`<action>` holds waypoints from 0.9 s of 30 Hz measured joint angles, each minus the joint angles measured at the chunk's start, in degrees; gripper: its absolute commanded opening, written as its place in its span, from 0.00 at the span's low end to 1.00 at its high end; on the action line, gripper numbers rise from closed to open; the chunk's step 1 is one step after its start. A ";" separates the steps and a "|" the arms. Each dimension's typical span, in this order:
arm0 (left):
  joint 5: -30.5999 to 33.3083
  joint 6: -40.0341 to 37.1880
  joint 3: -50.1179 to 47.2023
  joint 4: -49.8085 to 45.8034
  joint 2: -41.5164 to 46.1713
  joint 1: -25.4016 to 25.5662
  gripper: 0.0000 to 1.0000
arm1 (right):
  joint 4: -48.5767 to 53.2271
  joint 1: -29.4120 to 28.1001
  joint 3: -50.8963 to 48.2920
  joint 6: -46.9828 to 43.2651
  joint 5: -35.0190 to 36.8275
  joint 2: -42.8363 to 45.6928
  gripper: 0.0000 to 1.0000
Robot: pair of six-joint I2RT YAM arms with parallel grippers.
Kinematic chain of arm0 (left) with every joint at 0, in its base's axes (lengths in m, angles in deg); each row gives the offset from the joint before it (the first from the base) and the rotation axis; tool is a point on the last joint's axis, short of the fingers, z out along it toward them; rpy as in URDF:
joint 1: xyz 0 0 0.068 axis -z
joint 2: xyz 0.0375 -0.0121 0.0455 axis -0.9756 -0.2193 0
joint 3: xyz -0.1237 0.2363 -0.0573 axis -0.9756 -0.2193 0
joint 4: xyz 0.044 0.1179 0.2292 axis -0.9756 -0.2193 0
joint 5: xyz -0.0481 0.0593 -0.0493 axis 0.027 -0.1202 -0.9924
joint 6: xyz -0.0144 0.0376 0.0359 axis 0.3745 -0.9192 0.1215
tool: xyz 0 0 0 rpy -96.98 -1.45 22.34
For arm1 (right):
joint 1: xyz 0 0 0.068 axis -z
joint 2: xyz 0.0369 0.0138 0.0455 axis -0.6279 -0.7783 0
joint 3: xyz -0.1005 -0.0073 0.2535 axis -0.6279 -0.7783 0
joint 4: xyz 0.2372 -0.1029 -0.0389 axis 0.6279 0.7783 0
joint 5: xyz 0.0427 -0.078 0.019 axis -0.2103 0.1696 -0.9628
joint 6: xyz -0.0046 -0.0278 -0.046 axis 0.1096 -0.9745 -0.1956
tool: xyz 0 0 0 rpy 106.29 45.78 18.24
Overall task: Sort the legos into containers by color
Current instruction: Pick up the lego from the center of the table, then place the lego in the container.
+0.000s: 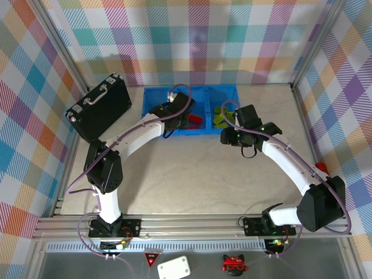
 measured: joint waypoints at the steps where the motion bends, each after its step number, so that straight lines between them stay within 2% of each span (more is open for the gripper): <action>1: 0.15 -0.42 0.07 -0.24 0.04 -1.09 0.31 | 0.00 0.00 0.00 0.00 0.00 0.00 0.54; 12: -1.49 -3.48 2.58 -0.68 -1.88 -10.67 0.31 | 0.92 0.02 0.02 -0.02 0.20 0.00 0.54; 22: -1.40 -6.64 5.81 -0.74 -12.68 -12.17 0.33 | 2.25 0.00 0.02 -0.20 0.61 0.00 0.54; 27: -1.40 -7.06 5.81 -0.83 -15.19 -12.72 0.38 | 2.58 0.00 0.02 -0.22 0.66 0.00 0.54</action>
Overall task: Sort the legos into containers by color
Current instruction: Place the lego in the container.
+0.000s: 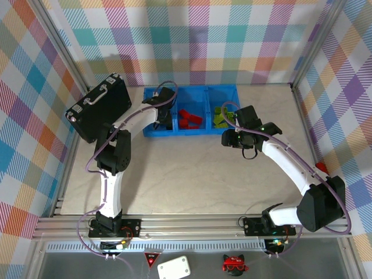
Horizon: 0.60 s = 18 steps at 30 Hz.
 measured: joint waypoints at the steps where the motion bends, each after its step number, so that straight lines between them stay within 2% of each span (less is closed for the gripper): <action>1: 0.00 0.00 0.00 0.00 -0.07 -0.11 0.40 | 0.02 0.00 0.00 0.00 0.00 0.00 0.54; 6: 0.00 0.04 -0.11 0.22 -0.04 -0.46 0.49 | 0.02 0.02 0.00 -0.07 0.00 0.00 0.54; 12: -0.02 0.04 -1.01 0.17 2.32 -0.46 0.52 | 0.42 0.02 0.50 -0.66 0.66 0.00 0.58; 15: -0.02 0.04 -1.46 0.24 5.66 -0.46 0.54 | 0.44 0.17 1.51 -1.86 1.33 0.02 0.72; 18: 0.04 0.13 -2.80 0.31 10.49 -0.46 0.62 | 0.37 0.79 2.25 -3.26 2.51 0.17 0.88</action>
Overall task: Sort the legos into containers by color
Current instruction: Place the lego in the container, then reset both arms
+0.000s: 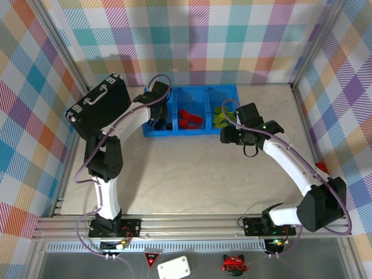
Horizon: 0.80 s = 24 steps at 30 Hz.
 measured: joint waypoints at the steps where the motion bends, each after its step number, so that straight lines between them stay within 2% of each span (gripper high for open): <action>1: 0.07 0.20 -0.70 0.09 1.84 -0.02 0.65 | -0.02 0.35 0.07 -0.55 0.59 0.07 0.91; 4: 0.15 0.79 -3.26 0.59 7.17 -0.28 0.78 | -0.15 1.73 0.13 -1.88 2.23 0.09 0.99; 8: 0.22 1.51 -8.48 1.95 13.25 -2.05 0.98 | -0.87 4.85 0.11 -3.04 3.58 0.07 0.99; 9: 0.35 1.70 -10.32 2.43 14.67 -2.75 1.00 | -1.31 5.97 0.11 -3.19 3.58 0.07 0.99; 15: 1.92 3.54 -24.44 5.14 22.58 -6.82 1.00 | -6.03 10.58 -1.81 -4.50 5.99 0.07 0.99; 24: 7.87 6.40 -46.31 15.10 30.03 -10.29 1.00 | -23.02 12.31 -17.44 -10.80 13.46 1.09 0.99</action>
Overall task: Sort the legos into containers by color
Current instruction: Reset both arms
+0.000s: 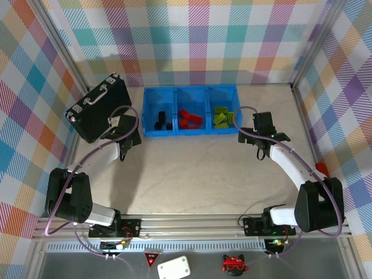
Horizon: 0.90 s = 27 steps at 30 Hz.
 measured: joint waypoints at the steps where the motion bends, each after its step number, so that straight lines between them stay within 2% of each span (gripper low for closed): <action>1: 0.66 -0.04 -1.88 1.55 0.17 -0.22 0.99 | -2.47 0.35 -1.66 -0.85 0.52 0.00 0.99; 8: 3.87 -4.61 -6.03 10.38 0.20 -0.46 1.00 | -18.84 4.13 -8.96 -3.13 2.93 -4.52 0.99; 11: 3.15 -9.77 -8.83 19.34 0.42 -0.68 1.00 | -27.78 5.33 -13.40 -4.17 3.15 -7.45 0.99; 18: -9.14 -18.58 -21.16 43.34 -0.79 -5.20 1.00 | -47.23 6.10 -21.18 -7.21 -3.19 -9.44 0.99; 24: -19.52 -18.88 -28.24 63.84 -6.49 -10.88 1.00 | -59.39 7.13 -26.10 -8.79 -10.10 -9.84 0.99; 27: -23.78 -18.97 -29.97 67.60 -9.38 -11.89 1.00 | -63.10 7.96 -26.71 -8.90 -11.93 -11.89 0.99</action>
